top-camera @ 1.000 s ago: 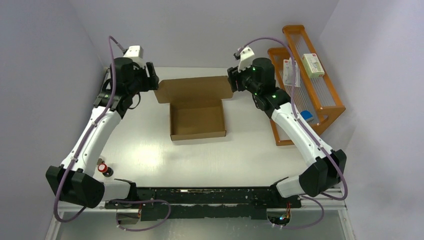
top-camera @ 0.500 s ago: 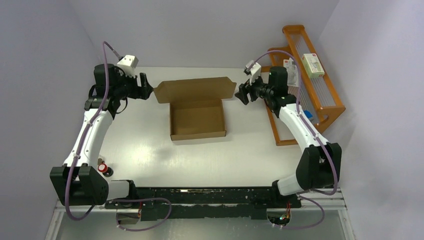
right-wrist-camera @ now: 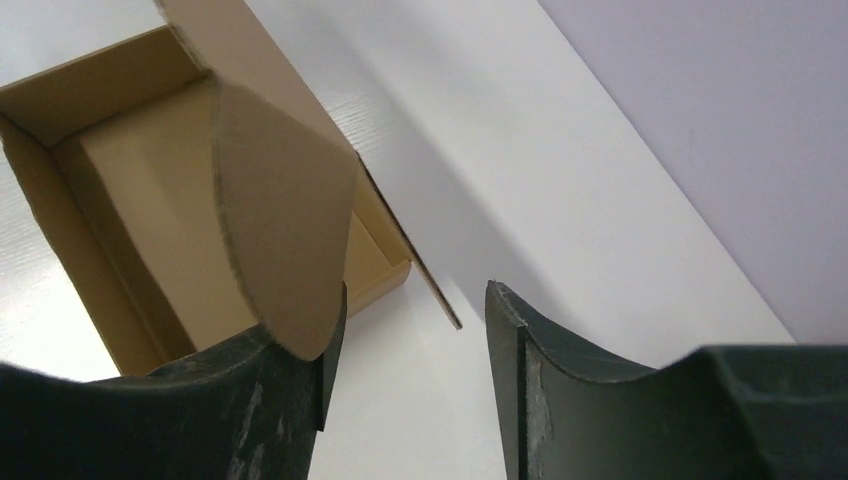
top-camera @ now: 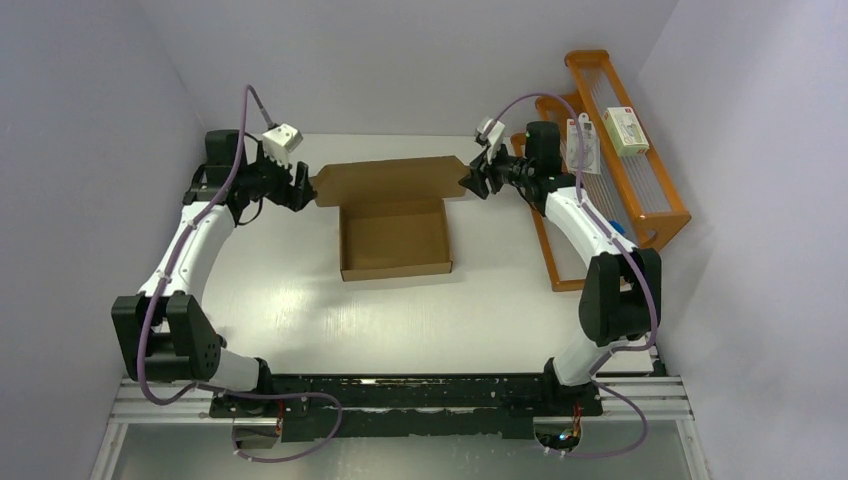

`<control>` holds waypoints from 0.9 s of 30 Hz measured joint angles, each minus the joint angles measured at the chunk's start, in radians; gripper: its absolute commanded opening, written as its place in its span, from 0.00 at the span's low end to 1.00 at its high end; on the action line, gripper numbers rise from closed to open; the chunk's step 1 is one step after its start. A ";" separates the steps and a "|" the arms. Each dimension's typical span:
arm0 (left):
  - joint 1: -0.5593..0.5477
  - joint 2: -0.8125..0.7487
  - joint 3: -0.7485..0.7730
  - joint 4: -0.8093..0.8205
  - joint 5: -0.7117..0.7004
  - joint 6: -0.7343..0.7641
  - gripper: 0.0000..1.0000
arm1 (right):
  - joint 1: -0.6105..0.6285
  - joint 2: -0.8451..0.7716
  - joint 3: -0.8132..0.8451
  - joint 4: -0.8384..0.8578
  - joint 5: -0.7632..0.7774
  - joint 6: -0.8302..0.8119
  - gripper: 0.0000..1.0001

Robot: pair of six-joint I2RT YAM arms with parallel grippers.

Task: Fold the paper box

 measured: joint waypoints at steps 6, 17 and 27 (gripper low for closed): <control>0.000 0.059 0.049 -0.028 0.088 0.045 0.70 | 0.000 0.043 0.013 -0.008 -0.033 -0.005 0.37; 0.000 0.133 0.088 -0.041 0.187 0.054 0.29 | 0.003 0.043 0.014 0.006 -0.058 0.027 0.07; -0.035 0.077 0.031 0.023 0.115 -0.100 0.13 | 0.056 -0.019 -0.087 0.136 0.094 0.181 0.00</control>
